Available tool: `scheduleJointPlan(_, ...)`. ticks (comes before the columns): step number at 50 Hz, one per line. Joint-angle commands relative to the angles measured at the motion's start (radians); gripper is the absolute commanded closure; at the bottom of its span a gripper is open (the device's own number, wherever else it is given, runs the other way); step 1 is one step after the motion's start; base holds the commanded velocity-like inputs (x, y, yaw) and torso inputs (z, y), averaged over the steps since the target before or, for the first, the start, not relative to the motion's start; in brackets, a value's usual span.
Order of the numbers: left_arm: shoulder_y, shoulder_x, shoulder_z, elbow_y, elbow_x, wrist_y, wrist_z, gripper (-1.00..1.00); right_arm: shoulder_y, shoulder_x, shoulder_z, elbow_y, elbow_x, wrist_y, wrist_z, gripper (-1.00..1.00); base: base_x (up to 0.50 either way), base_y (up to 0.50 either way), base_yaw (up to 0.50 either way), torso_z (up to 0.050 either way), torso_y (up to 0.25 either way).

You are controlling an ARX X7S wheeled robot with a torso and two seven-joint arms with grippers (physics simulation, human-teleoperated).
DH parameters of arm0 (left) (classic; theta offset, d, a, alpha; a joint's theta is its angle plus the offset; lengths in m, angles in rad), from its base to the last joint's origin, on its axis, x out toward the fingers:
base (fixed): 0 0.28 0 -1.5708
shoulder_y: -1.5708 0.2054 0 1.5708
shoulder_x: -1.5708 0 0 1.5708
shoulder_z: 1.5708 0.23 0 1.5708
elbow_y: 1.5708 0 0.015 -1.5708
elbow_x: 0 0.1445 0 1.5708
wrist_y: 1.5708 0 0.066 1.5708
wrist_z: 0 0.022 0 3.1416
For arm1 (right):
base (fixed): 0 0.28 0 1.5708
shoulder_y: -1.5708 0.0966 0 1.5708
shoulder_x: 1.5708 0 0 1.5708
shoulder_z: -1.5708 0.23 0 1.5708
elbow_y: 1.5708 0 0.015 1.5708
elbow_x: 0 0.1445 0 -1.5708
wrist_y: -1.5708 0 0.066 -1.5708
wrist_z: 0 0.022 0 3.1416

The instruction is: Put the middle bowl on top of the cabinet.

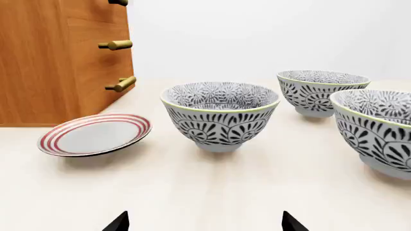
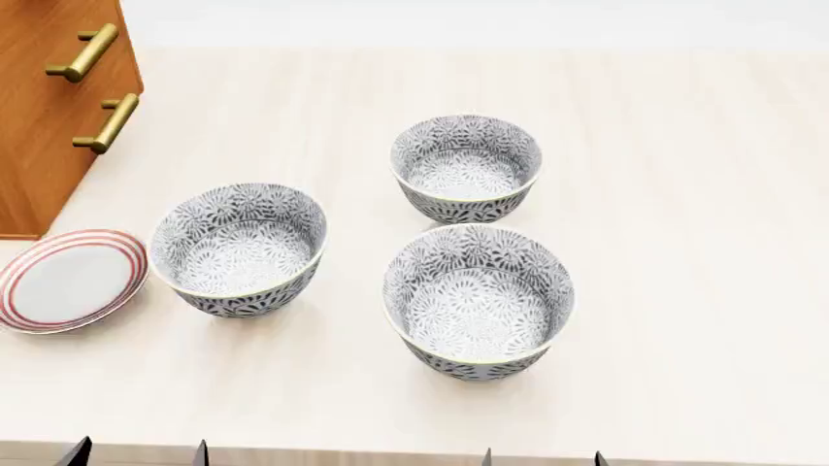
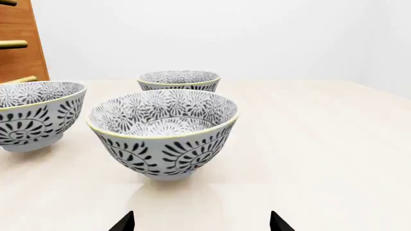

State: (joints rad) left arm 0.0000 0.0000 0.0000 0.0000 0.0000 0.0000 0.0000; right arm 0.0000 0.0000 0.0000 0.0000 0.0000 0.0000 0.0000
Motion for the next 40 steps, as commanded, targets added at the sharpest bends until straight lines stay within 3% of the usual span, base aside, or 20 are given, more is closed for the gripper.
scheduleJointPlan(1, 0.001, -0.011, 0.011, 0.008, -0.011, -0.007, -0.011, -1.0, -0.001, 0.015, -0.017, -0.007, 0.015, 0.006, 0.017, -1.0, 0.0, 0.0, 0.0, 0.0, 0.0)
scheduleJointPlan(14, -0.057, -0.05, 0.057, -0.058, -0.023, -0.008, -0.056, -1.0, 0.034, 0.042, -0.063, 0.011, 0.053, 0.029, 0.07, -1.0, 0.0, 0.0, 0.0, 0.0, 0.0)
scheduleJointPlan(15, -0.067, -0.018, 0.0, -0.094, 0.038, 0.066, -0.045, -1.0, 0.03, 0.005, -0.026, -0.001, 0.017, 0.035, 0.032, -1.0, 0.0, 0.0, 0.0, 0.0, 0.0)
scheduleJointPlan(17, -0.055, -0.022, 0.019, -0.044, 0.003, -0.019, -0.028, -1.0, 0.028, 0.02, -0.034, -0.007, 0.033, 0.039, 0.044, -1.0, 0.0, 0.0, 0.0, 0.0, 0.0)
scheduleJointPlan(23, -0.021, -0.043, 0.049, 0.034, 0.035, 0.01, -0.074, -1.0, -0.059, 0.056, 0.02, -0.252, 0.096, 0.092, 0.085, -1.0, 0.0, 0.0, 0.0, 0.0, 0.0)
scheduleJointPlan(31, 0.001, -0.062, 0.065, 0.151, 0.043, -0.035, -0.102, -1.0, -0.34, 0.089, 0.346, -0.744, 0.303, 0.077, 0.181, -1.0, 0.0, 0.0, 0.0, 0.0, 0.0)
scheduleJointPlan(37, 0.013, -0.069, 0.034, 0.355, -0.013, -0.16, -0.122, -1.0, -0.607, 0.016, 0.679, -0.873, 0.55, -0.185, 0.197, -1.0, 0.0, 0.0, 0.0, 0.0, 0.0)
scheduleJointPlan(40, 0.003, -0.076, 0.044, 0.354, 0.013, -0.173, -0.142, -1.0, -0.713, 0.005, 0.739, -0.856, 0.608, -0.361, 0.228, -1.0, 0.0, 0.0, 0.0, 0.0, 0.0)
